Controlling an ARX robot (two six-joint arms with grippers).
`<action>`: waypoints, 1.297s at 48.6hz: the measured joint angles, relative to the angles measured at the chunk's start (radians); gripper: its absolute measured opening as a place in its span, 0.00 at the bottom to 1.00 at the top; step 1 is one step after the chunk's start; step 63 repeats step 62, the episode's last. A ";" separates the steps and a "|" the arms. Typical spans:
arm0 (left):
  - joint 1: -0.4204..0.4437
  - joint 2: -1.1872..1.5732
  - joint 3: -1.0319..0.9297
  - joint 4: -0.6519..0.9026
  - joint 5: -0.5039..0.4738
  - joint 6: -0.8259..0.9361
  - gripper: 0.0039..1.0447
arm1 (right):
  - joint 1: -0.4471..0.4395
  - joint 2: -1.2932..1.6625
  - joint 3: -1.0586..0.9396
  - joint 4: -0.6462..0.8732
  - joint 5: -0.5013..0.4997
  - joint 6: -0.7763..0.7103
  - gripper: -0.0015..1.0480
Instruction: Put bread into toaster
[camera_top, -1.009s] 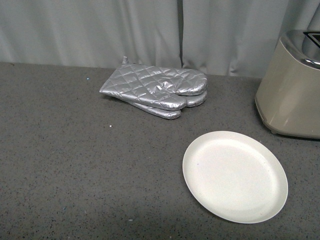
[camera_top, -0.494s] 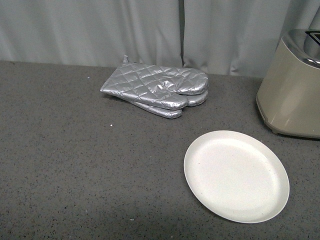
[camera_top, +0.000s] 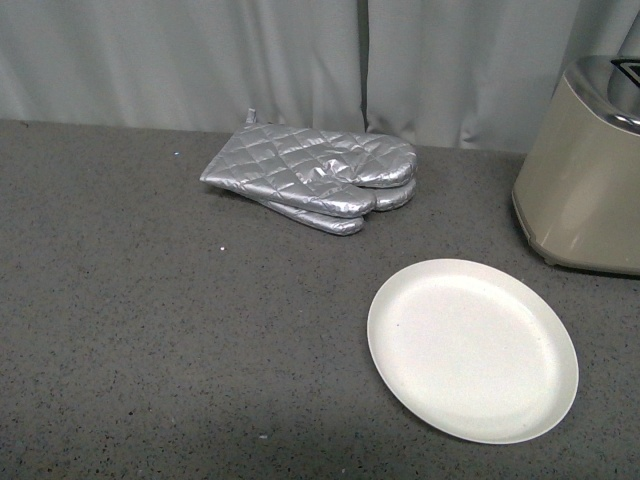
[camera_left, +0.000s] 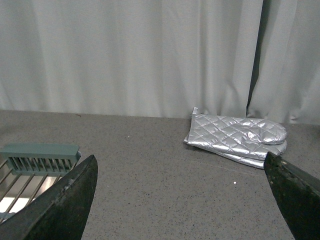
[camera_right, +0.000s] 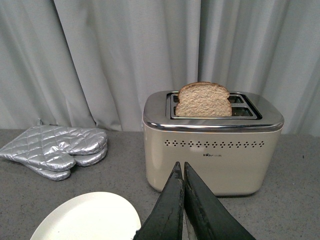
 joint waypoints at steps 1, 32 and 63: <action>0.000 0.000 0.000 0.000 0.000 0.000 0.94 | 0.000 0.000 0.000 0.000 0.000 0.000 0.01; 0.000 0.000 0.000 0.000 0.000 0.000 0.94 | -0.001 0.000 0.000 0.000 0.000 -0.002 0.75; 0.000 0.000 0.000 0.000 0.000 0.000 0.94 | -0.001 0.000 0.000 0.000 0.000 0.000 0.91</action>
